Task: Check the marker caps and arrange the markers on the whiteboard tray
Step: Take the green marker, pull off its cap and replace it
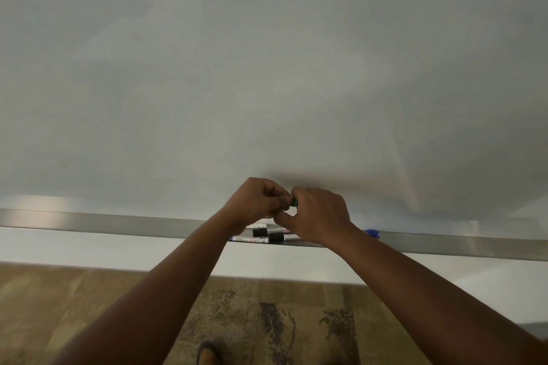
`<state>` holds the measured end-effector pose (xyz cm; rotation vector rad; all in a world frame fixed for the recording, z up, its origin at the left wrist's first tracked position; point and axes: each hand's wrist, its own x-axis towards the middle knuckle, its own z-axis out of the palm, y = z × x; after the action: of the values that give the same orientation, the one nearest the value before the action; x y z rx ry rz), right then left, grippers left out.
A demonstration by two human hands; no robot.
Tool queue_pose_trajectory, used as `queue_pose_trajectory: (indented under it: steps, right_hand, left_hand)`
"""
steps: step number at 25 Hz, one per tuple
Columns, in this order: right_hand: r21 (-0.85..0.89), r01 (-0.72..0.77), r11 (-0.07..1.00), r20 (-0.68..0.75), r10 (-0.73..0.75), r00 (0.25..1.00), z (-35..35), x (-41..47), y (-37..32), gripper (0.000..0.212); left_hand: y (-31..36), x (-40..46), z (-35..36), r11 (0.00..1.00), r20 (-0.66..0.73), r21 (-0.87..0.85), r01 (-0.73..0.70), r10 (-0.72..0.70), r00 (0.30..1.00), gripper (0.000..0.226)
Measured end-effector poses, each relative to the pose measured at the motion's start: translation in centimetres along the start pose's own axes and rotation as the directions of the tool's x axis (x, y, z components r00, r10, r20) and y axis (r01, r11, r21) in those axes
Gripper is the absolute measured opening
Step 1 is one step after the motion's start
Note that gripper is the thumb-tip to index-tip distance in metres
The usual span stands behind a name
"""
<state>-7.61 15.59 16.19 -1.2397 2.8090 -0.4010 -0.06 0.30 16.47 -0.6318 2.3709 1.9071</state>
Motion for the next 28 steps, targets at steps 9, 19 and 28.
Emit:
queue_pose_trajectory:
  steps: [9,19,28]
  right_hand:
    - [-0.116,-0.002,0.993,-0.024,-0.001,1.000,0.9,1.2,-1.0,0.076]
    - [0.016,0.102,0.995,0.048,-0.103,0.994,3.5,0.7,0.9,0.050]
    - [-0.048,0.264,0.963,0.074,-0.260,0.963,9.3,-1.4,9.2,0.037]
  left_hand:
    - [1.9,2.0,-1.2,0.968,0.145,0.202,0.147,-0.178,0.973,0.002]
    - [-0.2,2.3,-0.9,0.958,0.135,0.241,0.157,-0.193,0.972,0.002]
    - [-7.0,3.9,5.4,0.948,-0.030,0.309,0.071,-0.064,0.997,0.012]
